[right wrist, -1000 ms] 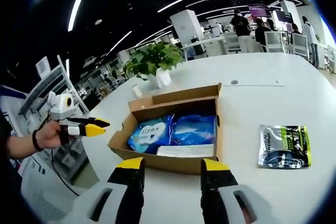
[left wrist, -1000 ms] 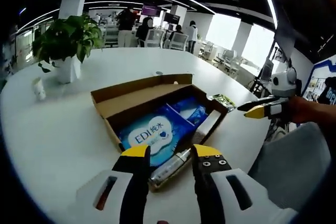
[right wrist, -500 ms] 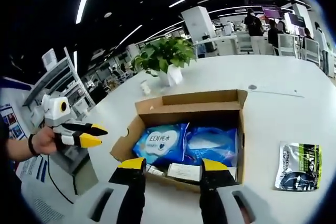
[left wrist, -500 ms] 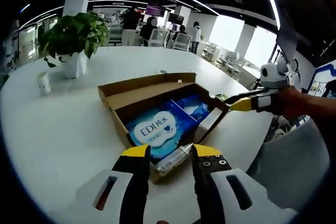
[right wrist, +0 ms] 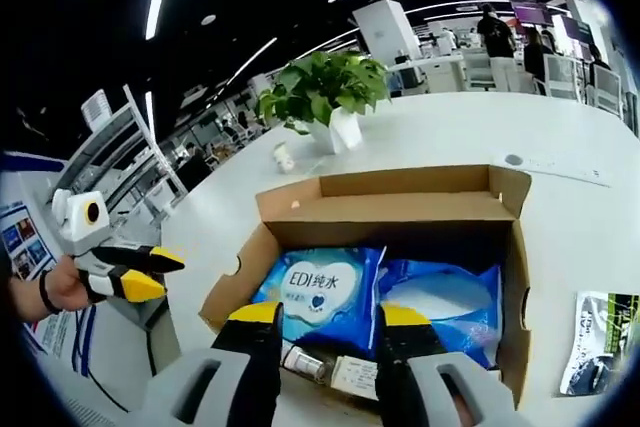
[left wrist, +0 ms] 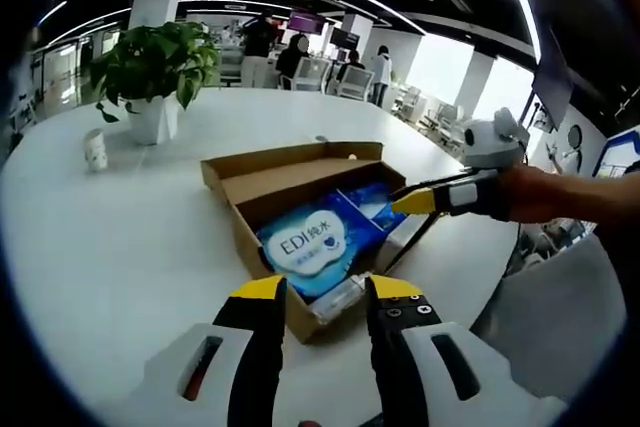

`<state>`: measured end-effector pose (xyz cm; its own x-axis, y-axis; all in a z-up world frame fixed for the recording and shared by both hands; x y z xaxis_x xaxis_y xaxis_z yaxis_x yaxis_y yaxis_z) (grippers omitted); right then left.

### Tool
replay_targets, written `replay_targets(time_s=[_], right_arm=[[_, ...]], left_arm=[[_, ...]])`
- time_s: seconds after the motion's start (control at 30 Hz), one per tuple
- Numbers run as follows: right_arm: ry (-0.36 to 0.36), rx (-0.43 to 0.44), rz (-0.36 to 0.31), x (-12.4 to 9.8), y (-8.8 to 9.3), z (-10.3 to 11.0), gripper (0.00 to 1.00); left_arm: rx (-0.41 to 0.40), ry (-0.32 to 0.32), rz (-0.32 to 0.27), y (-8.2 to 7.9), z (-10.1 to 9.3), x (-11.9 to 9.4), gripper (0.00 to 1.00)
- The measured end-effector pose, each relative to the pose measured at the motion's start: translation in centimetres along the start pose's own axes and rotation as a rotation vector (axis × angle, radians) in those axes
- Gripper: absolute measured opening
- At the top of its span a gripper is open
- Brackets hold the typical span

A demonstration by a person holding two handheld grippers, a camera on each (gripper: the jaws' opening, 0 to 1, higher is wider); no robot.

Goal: Operate the shoe box by opening the lid, removing the specified soft item, and placing it in the target area until the item is outside and the box remains undamaged.

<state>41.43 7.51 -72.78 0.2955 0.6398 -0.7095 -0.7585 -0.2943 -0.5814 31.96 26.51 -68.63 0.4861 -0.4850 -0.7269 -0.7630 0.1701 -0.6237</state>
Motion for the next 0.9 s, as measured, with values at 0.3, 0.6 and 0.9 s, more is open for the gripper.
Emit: replay_targets(time_s=[0.3, 0.6, 0.9], right_arm=[[-0.003, 0.019, 0.027, 2.1, -0.2, -0.5, 0.31], [-0.009, 0.037, 0.049, 3.5, 0.1, -1.0, 0.30], [-0.024, 0.042, 0.073, 4.5, 0.3, -1.2, 0.29]], left_arm=[[-0.017, -0.010, 0.004, 0.4, 0.2, -0.5, 0.31], [-0.030, -0.020, 0.006, 0.7, 0.6, -0.9, 0.31], [-0.044, -0.023, 0.016, 1.1, 0.9, -1.1, 0.31]])
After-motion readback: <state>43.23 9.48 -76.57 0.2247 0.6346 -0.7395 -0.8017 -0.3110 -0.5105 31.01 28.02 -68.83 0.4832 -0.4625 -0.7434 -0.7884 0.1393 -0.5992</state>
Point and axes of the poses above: the point that each gripper's makers call its tool centre point, and the gripper's own axes: x roughly forward along the fingers, z roughly to its left, y roughly out of its underside, the point moved 4 cm from there along -x, roughly backward along the fingers, and after that the axes turned 14 degrees about z, right-handed, at the moved point
